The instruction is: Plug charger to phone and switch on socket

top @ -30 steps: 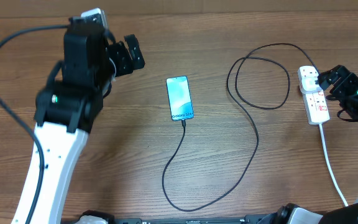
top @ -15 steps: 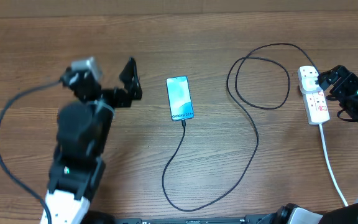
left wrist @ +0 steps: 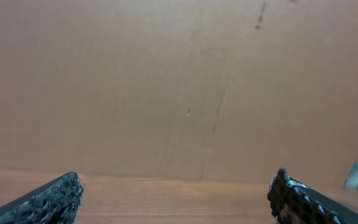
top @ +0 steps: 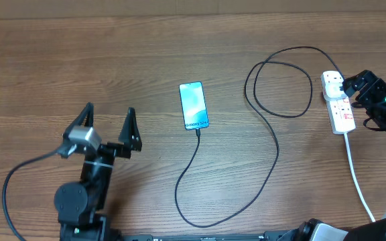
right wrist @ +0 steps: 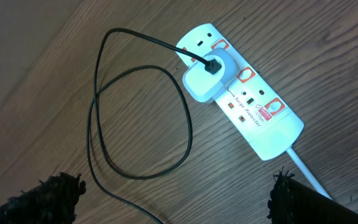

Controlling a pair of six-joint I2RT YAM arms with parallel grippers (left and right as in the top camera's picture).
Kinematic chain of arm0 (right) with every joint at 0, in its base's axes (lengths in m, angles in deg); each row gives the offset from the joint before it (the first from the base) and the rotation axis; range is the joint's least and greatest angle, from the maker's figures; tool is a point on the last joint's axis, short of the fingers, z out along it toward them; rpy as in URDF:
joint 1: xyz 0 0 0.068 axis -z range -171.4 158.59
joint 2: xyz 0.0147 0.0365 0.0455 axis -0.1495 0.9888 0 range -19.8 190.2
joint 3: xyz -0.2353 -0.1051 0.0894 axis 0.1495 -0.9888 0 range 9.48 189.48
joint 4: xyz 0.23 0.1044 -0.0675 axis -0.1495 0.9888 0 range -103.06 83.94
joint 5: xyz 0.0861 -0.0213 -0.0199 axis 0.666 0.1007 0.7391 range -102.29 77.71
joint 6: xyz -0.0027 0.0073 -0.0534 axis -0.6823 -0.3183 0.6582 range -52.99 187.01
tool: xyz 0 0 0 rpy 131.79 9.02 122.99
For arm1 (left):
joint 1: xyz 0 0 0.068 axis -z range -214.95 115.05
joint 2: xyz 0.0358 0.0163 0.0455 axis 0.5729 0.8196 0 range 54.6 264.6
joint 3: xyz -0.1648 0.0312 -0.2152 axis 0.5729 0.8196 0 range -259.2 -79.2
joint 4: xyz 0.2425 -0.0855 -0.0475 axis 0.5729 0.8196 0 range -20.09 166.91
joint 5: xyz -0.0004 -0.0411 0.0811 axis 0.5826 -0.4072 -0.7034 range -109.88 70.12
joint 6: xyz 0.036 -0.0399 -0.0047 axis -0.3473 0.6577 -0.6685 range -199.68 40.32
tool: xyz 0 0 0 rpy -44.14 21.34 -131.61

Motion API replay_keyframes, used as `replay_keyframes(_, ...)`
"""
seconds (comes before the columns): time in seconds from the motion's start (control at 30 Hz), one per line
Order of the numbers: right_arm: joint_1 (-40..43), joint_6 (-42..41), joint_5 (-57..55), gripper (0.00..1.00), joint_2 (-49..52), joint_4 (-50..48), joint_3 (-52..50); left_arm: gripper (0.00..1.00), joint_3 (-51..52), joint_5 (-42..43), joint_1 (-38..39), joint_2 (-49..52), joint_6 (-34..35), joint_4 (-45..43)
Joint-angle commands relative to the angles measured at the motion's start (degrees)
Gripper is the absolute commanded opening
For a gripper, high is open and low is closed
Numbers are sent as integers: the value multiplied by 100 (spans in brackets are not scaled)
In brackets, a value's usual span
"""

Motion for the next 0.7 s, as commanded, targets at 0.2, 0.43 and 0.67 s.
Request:
replay_keyframes(0.2,-22,-22,0,100,-52,-28,-9,100,761,573,-542,-1467,-850,852)
replay_keyframes(0.43,-22,-22,0,100,-52,-28,-9,100,1567,702,-715,-2302,-844,979)
replay_keyframes(0.67,-22,-22,0,100,-52,-28,-9,100,1631,678,-715,-2616,-1091,1838)
